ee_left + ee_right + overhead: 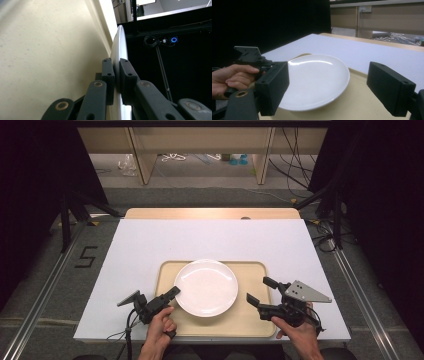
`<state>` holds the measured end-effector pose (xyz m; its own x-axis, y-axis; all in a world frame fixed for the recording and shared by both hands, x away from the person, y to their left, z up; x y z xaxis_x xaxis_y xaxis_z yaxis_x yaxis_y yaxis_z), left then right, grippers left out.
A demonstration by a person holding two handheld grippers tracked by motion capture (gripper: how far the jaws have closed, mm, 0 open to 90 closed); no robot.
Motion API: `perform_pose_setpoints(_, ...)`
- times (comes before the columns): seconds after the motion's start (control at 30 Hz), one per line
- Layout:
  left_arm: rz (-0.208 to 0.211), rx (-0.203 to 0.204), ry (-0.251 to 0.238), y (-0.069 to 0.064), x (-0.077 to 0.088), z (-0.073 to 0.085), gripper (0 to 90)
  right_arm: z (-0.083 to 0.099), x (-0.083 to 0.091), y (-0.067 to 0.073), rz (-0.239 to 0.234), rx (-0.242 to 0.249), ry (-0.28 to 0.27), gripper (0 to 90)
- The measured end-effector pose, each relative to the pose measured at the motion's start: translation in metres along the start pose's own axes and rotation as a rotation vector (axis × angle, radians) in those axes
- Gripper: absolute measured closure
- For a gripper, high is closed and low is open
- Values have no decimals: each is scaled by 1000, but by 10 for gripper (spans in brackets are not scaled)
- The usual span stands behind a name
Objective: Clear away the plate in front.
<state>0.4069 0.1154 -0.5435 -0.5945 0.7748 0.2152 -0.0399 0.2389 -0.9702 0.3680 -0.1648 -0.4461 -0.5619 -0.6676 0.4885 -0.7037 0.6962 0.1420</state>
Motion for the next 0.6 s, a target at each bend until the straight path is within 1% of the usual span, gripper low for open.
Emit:
perform_pose_setpoints(0.07,-10,-8,-3,-2,2,2,831,-1,0,0,0,-4,-5,191)
perform_pose_setpoints(0.1,-18,-12,-1,-1,4,3,833,-2,-1,1,-10,-3,-18,191)
perform_pose_setpoints(0.13,-29,-5,-1,0,5,4,835,-1,-2,1,-16,-7,-21,191)
perform_pose_setpoints(0.17,-11,1,-1,-2,5,5,834,-2,-2,0,-15,3,-27,191)
perform_pose_setpoints(0.2,-21,-9,2,-1,6,7,834,-3,-2,0,-13,12,-36,191)
perform_pose_setpoints(0.27,-20,0,2,-2,7,9,835,-3,-2,0,-14,12,-34,191)
perform_pose_setpoints(0.3,-38,-7,12,0,8,11,835,-3,-2,0,-13,16,-32,191)
perform_pose_setpoints(0.33,-27,2,4,-1,8,12,836,-2,-2,0,-15,14,-29,191)
perform_pose_setpoints(0.37,-37,-3,12,1,9,14,836,-3,-2,0,-13,15,-38,191)
perform_pose_setpoints(0.4,-38,7,2,1,9,14,836,-2,-2,1,-12,-2,-26,191)
perform_pose_setpoints(0.43,-34,4,2,1,9,15,835,-3,-2,1,-11,6,-32,191)
perform_pose_setpoints(0.47,-42,3,8,2,10,16,835,-3,-2,1,-12,11,-35,191)
perform_pose_setpoints(0.53,-33,2,1,1,9,17,836,-3,-3,1,-15,5,-33,190)
perform_pose_setpoints(0.6,-40,-2,8,2,8,19,835,-3,-3,2,-21,-1,-37,189)
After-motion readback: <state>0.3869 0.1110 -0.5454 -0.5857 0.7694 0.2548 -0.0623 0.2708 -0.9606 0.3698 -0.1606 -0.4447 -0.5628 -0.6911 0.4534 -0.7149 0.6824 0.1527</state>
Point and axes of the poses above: each handheld gripper's, and its own axes: x roughly backward along the jaws, z roughly out of its underside, y roughly to its left, the point moved 9 cm from there along -x, roughly forward along the jaws, and after that the axes turned 15 degrees about y, right-handed, at the moved point
